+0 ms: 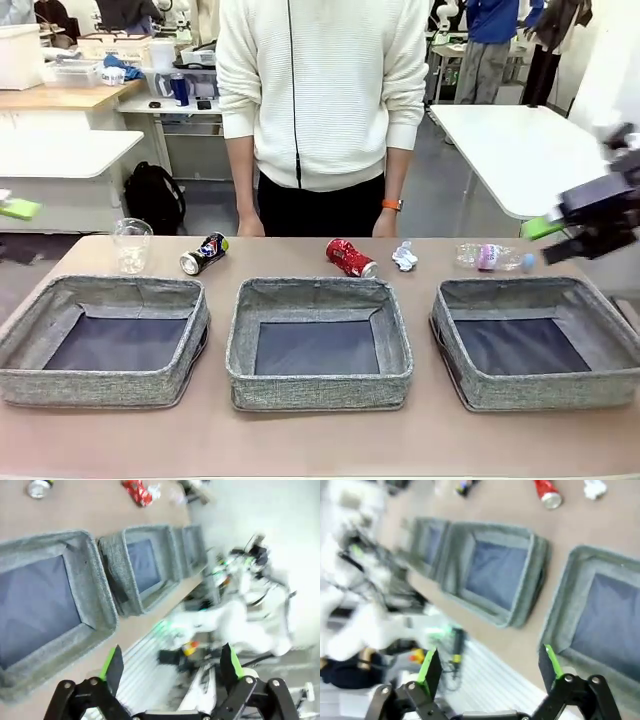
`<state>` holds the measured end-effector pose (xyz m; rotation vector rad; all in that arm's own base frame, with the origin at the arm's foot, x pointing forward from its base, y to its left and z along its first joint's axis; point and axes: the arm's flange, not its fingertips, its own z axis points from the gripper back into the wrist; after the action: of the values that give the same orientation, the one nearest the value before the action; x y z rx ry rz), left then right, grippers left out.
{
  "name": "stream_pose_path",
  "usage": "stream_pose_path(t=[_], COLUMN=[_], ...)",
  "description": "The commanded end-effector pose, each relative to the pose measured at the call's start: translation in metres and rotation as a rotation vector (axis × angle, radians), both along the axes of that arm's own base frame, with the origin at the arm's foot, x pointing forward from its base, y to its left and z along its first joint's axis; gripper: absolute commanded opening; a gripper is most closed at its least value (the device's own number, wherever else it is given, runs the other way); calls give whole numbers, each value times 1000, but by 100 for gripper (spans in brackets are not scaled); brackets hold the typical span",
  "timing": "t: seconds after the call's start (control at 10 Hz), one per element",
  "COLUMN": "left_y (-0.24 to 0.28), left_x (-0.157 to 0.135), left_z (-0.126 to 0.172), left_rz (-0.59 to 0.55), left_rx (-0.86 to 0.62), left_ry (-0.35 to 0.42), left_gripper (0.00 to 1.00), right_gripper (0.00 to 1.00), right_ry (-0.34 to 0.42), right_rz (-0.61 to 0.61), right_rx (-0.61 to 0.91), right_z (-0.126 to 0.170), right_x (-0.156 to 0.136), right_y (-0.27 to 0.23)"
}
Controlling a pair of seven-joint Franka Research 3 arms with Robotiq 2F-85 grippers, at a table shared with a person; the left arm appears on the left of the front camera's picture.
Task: Sort the waste into the appropriate baskets.
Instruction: Pick up the waste item pointed out by the person.
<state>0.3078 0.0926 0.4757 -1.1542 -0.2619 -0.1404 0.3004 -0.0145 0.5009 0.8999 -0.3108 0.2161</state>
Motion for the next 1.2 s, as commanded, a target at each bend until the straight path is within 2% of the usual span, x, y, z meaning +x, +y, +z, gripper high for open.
stream_pose_path(t=[0.0,0.2,0.3,0.4,1.1], left_y=[35,28,4,81,81], left_x=[-10,-26,-24,-16,-16], left_z=[-26,-51,-49,-36,-36], left_rz=[247,388,487,331,331], left_rx=[-259,-398,-356,-324,-324], left_ry=[56,107,125,120,120], left_gripper=[100,100,100,100,100], right_gripper=[100,100,100,100,100], right_ry=[60,26,137,76,76], right_rz=[-291,-465,-549,-351,-351], right_rx=[362,511,371,384,384], right_z=[-21,-36,-47,-17,-17], right_x=[-30,-38,-29,-42,-42], right_y=[-79,-136,-136,-138,-138])
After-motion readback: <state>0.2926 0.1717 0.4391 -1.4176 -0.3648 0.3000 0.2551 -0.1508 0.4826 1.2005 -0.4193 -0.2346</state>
